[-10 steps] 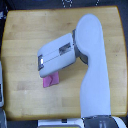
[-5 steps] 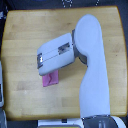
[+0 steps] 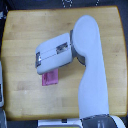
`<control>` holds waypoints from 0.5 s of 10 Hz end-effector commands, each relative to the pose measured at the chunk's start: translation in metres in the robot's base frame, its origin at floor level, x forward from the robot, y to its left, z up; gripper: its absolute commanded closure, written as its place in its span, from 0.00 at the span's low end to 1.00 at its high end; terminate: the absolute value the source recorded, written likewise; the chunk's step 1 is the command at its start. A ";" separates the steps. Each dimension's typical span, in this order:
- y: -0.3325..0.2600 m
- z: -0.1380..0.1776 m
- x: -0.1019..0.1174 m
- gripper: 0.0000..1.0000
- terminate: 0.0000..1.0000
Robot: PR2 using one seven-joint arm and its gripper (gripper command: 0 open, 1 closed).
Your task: Folding a cloth
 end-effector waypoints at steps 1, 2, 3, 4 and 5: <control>-0.008 -0.001 -0.004 0.00 0.00; -0.010 -0.001 -0.003 0.00 0.00; -0.010 0.001 -0.002 0.00 0.00; -0.011 0.002 -0.003 0.00 0.00; -0.010 0.006 -0.004 0.00 0.00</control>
